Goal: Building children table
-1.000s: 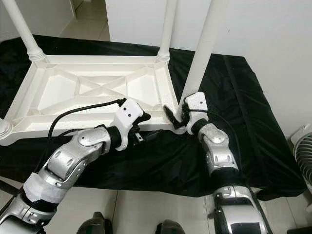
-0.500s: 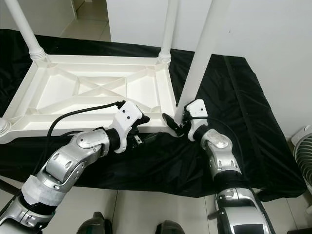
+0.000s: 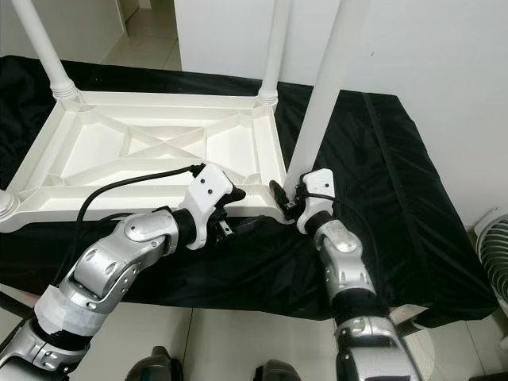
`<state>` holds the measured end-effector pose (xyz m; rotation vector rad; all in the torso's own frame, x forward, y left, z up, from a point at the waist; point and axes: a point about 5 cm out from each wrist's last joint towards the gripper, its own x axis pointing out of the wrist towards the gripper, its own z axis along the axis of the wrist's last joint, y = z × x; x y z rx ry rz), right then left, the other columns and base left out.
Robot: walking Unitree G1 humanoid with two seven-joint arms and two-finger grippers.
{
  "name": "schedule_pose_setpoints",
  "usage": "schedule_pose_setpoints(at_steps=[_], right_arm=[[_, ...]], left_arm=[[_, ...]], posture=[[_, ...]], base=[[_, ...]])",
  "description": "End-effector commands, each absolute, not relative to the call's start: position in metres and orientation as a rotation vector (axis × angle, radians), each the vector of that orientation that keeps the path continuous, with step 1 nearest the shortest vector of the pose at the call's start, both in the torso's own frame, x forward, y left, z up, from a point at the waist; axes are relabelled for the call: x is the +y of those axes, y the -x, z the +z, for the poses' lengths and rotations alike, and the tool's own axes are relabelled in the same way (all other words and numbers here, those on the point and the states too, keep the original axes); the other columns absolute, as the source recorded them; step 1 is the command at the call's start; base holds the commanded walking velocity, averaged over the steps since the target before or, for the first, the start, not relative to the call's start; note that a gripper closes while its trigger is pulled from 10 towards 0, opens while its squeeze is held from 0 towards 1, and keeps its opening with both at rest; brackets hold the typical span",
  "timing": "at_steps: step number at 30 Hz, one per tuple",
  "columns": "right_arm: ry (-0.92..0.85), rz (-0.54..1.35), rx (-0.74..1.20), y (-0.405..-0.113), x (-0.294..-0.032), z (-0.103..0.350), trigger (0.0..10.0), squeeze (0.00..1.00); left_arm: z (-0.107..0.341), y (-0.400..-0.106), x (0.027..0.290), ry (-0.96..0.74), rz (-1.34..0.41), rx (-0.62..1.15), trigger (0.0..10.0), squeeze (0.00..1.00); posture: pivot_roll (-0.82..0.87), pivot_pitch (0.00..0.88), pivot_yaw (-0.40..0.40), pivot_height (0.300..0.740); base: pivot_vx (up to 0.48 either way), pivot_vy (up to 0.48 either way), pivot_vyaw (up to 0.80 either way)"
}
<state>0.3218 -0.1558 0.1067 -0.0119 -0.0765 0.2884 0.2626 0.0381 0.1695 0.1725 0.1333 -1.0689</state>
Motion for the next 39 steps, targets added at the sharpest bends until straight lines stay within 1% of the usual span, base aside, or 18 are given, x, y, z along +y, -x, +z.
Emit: schedule_pose_setpoints(at_steps=[1, 2, 4, 6, 7, 15, 17, 18, 20, 21, 26, 30, 31, 32, 33, 34, 36, 39], right_arm=[[-0.001, 0.118, -0.045, -0.321, -0.16, 0.103, 0.0, 0.0], [-0.001, 0.118, -0.045, -0.321, -0.16, 0.103, 0.0, 0.0], [-0.002, -0.06, -0.07, -0.319, -0.162, 0.108, 0.0, 0.0], [-0.002, -0.06, -0.07, -0.319, -0.162, 0.108, 0.0, 0.0], [-0.014, -0.14, -0.085, -0.318, -0.162, 0.112, 0.0, 0.0], [-0.03, -0.213, -0.096, -0.315, -0.165, 0.116, 0.0, 0.0], [-0.023, -0.107, -0.117, -0.315, -0.151, 0.12, 0.0, 0.0], [-0.024, -0.082, -0.113, -0.316, -0.147, 0.12, 10.0, 0.0], [-0.023, -0.081, -0.105, -0.316, -0.145, 0.12, 10.0, 0.0], [-0.02, -0.064, -0.112, -0.316, -0.144, 0.122, 10.0, 1.0], [-0.02, -0.028, -0.128, -0.315, -0.145, 0.124, 10.0, 1.0], [0.007, 0.086, -0.126, -0.315, -0.155, 0.125, 10.0, 1.0], [0.048, 0.191, -0.118, -0.314, -0.158, 0.125, 10.0, 1.0], [0.048, 0.191, -0.118, -0.314, -0.158, 0.125, 10.0, 1.0], [0.072, 0.274, -0.111, -0.313, -0.161, 0.124, 10.0, 0.93], [0.082, 0.328, -0.092, -0.313, -0.163, 0.123, 10.0, 0.0], [0.082, 0.328, -0.092, -0.313, -0.163, 0.123, 10.0, 0.0], [0.133, 0.446, -0.059, -0.314, -0.171, 0.119, 10.0, 0.0]], left_arm=[[0.168, -0.261, 0.037, -0.179, -1.1, 0.144, 10.0, 0.0], [0.168, -0.261, 0.037, -0.179, -1.1, 0.144, 10.0, 0.0], [0.168, -0.261, 0.036, -0.181, -1.105, 0.144, 10.0, 0.0], [0.168, -0.261, 0.036, -0.181, -1.105, 0.144, 10.0, 0.0], [0.167, -0.26, 0.035, -0.181, -1.11, 0.143, 10.0, 0.0], [0.167, -0.26, 0.034, -0.183, -1.114, 0.141, 10.0, 0.0], [0.167, -0.26, 0.033, -0.185, -1.116, 0.141, 10.0, 0.0], [0.167, -0.26, 0.033, -0.185, -1.117, 0.141, 10.0, 0.0], [0.166, -0.26, 0.033, -0.185, -1.117, 0.141, 10.0, 0.0], [0.167, -0.259, 0.032, -0.184, -1.118, 0.141, 10.0, 0.0], [0.167, -0.259, 0.032, -0.183, -1.12, 0.142, 10.0, 0.0], [0.167, -0.259, 0.032, -0.182, -1.119, 0.143, 10.0, 0.0], [0.167, -0.259, 0.031, -0.181, -1.119, 0.143, 10.0, 0.0], [0.167, -0.259, 0.031, -0.181, -1.119, 0.143, 10.0, 0.0], [0.167, -0.259, 0.031, -0.181, -1.119, 0.141, 10.0, 0.0], [0.167, -0.259, 0.031, -0.181, -1.117, 0.141, 10.0, 0.0], [0.167, -0.259, 0.031, -0.181, -1.117, 0.141, 10.0, 0.0], [0.169, -0.261, 0.033, -0.182, -1.107, 0.137, 10.0, 0.0]], posture=[[0.02, 0.0, -0.032, 0.74], [0.02, 0.0, -0.032, 0.74], [0.02, 0.0, -0.033, 0.74], [0.02, 0.0, -0.033, 0.74], [0.02, 0.0, -0.038, 0.74], [0.02, 0.0, -0.047, 0.74], [0.03, 0.0, -0.051, 0.74], [0.03, 0.0, -0.048, 0.74], [0.03, 0.0, -0.048, 0.74], [0.03, 0.0, -0.047, 0.74], [0.03, 0.0, -0.047, 0.74], [0.02, 0.0, -0.044, 0.74], [0.02, 0.0, -0.042, 0.74], [0.02, 0.0, -0.042, 0.74], [0.02, 0.0, -0.042, 0.74], [0.02, 0.0, -0.037, 0.74], [0.02, 0.0, -0.037, 0.74], [0.02, 0.0, -0.032, 0.74]], base=[[0.0, 0.0, 0.0], [0.0, 0.0, 0.0], [0.0, 0.0, 0.0], [0.0, 0.0, 0.0], [0.0, 0.0, 0.0], [0.0, 0.0, 0.0], [0.0, 0.0, 0.0], [0.0, 0.0, 0.0], [0.0, 0.0, 0.0], [0.0, 0.0, 0.0], [0.0, 0.0, 0.0], [0.0, 0.0, 0.0], [0.0, 0.0, 0.0], [0.0, 0.0, 0.0], [0.0, 0.0, 0.0], [0.0, 0.0, 0.0], [0.0, 0.0, 0.0], [0.0, 0.0, 0.0]])
